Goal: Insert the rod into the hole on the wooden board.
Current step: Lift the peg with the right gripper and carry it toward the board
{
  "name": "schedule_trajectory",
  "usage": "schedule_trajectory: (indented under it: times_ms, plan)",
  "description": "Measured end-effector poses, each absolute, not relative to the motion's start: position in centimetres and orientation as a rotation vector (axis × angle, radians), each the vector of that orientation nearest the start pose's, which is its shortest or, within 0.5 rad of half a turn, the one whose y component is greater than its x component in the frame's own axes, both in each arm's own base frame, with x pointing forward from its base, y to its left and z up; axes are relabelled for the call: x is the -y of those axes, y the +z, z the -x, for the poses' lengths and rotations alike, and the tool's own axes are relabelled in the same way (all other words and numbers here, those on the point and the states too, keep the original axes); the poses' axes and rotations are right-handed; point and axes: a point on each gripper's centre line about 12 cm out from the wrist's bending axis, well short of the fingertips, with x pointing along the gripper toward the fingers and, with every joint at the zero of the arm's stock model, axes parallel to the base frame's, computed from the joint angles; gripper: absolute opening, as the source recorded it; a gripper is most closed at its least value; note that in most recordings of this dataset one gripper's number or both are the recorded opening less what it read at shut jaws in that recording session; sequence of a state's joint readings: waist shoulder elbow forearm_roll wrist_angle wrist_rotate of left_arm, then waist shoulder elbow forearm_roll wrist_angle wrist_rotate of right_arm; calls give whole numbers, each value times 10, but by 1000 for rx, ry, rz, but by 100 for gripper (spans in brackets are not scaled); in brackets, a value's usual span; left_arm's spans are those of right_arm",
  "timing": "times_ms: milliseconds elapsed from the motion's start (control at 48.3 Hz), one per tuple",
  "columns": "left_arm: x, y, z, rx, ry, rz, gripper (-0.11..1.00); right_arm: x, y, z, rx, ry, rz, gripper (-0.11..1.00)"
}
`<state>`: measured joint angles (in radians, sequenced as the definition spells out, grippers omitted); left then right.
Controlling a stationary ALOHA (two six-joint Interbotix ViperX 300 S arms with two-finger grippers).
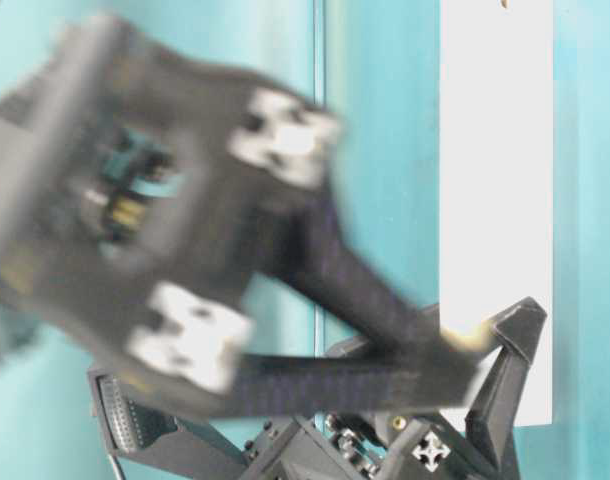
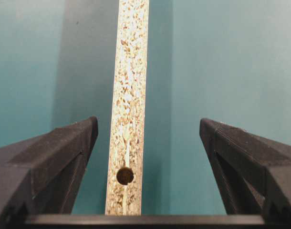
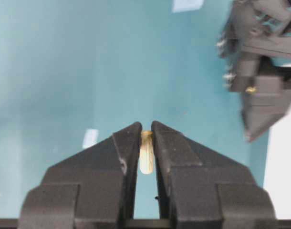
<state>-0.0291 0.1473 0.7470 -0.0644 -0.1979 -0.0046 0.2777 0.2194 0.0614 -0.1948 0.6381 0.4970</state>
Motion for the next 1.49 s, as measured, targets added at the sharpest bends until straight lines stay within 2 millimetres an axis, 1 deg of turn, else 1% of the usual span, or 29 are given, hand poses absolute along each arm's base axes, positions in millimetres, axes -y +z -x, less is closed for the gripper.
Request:
schedule_trajectory:
  times_ms: [166,228,310,497,724,911,1076,1180,1242,1407,1490]
  plan:
    - [10,105,-381,-697,8,50,100,-115,242,-461,-773,42,-102,11]
    - [10,105,-381,-697,8,50,100,-113,247,-455,-724,63,-107,11]
    - [9,106,-382,-695,9,51,100,-110,248,-449,-682,79,-121,11]
    - [7,105,-381,-697,15,53,100,-89,247,-430,-593,92,-152,11]
    - [6,105,-382,-695,17,54,100,-70,249,-402,-427,133,-199,12]
    - [5,106,-382,-695,20,55,99,-48,246,-381,-312,136,-230,11]
    - [2,106,-382,-693,27,57,98,-42,241,-369,-260,147,-242,11]
    - [0,105,-382,-695,32,59,97,-38,238,-364,-246,143,-247,11]
    - [-2,105,-382,-695,35,59,95,-37,237,-362,-241,145,-248,11]
    - [-4,105,-382,-693,41,56,84,-37,234,-360,-240,146,-247,12]
    - [-4,106,-382,-691,40,54,83,-35,233,-359,-239,143,-249,11]
